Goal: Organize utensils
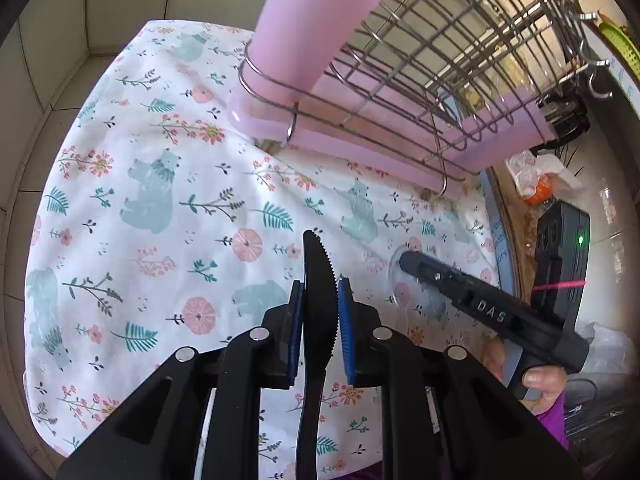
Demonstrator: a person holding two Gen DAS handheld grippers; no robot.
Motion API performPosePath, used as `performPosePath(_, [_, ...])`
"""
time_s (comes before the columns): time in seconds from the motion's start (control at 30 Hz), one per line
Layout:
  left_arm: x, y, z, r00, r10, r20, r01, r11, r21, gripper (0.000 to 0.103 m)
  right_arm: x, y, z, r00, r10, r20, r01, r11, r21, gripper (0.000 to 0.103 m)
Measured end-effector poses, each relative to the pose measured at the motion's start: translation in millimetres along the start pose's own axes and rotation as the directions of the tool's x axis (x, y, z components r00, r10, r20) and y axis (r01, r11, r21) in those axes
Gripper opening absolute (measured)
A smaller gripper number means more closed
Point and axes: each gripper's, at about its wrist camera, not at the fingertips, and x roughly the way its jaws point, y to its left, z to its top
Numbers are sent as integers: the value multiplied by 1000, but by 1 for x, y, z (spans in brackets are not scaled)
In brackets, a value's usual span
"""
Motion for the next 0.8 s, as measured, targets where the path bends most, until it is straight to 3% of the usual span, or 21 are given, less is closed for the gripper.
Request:
performPosePath(0.17, [-12,3,4,998,-28,53,28,1000,-5,16,-14,8,-5,997,-9,74,12,999,-34,2])
performPosePath(0.3, [-30,5,10,987,-53,151,53,999,2,16,-41,12,-6,984,-17,176,25,999,-43,2])
performPosePath(0.43, [-55,3,20,960,-66,272,65,998,12,16,-84,21,-2,943,-55,329,85,993,-78,2])
performPosePath(0.53, [-82,0,30,922,-81,380,73,997,36,16,-122,29,4,884,-80,461,137,986,-93,2])
performPosePath(0.6, [-96,-7,37,893,-92,440,81,996,45,16,-150,33,9,831,-85,549,161,983,-91,2])
performPosePath(0.63, [-104,-13,43,871,-103,480,88,995,53,16,-161,34,10,810,-84,580,168,981,-93,2])
performPosePath(0.73, [-124,-27,54,809,-118,576,91,993,77,16,-200,41,15,716,-77,694,207,973,-106,2])
performPosePath(0.8, [-134,-32,61,773,-119,624,85,993,85,16,-225,48,19,633,-66,771,242,963,-116,2])
